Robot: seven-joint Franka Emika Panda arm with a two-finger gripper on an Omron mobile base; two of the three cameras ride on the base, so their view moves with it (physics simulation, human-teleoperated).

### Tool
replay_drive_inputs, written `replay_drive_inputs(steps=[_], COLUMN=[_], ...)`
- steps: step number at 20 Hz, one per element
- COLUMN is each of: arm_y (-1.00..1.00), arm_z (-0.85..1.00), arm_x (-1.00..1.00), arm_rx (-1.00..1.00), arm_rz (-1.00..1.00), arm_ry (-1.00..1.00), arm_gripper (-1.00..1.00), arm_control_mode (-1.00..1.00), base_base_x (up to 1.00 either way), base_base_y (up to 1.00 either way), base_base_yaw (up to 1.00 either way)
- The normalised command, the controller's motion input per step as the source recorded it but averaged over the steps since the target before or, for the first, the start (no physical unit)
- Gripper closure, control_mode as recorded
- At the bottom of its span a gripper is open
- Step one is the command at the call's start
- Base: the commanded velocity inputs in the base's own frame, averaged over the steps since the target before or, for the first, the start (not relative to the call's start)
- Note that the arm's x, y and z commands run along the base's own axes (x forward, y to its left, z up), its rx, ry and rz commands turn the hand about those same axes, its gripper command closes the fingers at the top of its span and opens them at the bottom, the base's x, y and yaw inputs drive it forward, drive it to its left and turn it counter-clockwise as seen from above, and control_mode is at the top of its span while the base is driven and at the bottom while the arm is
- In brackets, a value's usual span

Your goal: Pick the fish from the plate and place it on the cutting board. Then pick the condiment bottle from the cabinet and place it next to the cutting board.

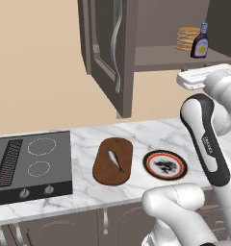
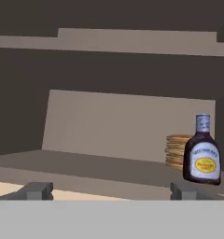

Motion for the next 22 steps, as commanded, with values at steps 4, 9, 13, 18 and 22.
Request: replay_drive_inputs(steps=[4, 9, 13, 18, 22], arm_y=[-0.23, -0.26, -0.22, -0.18, -0.17], arm_z=[0.14, 0.12, 0.1, 0.06, 0.05], arm_x=[0.0, 0.0, 0.0, 0.0, 0.0], arm_rx=[0.0, 0.0, 0.0, 0.0, 0.0], arm_rz=[-0.07, -0.07, -0.06, -0.05, -0.05], arm_ry=[0.0, 0.0, 0.0, 0.0, -0.01], arm_gripper=[-1.0, -1.0, -1.0, -1.0, -1.0], arm_control_mode=[-1.0, -1.0, -1.0, -1.0, -1.0], base_base_x=[0.0, 0.0, 0.0, 0.0, 0.0], base_base_y=[0.0, 0.0, 0.0, 0.0, 0.0], base_base_yaw=[0.0, 0.0, 0.0, 0.0, 0.0])
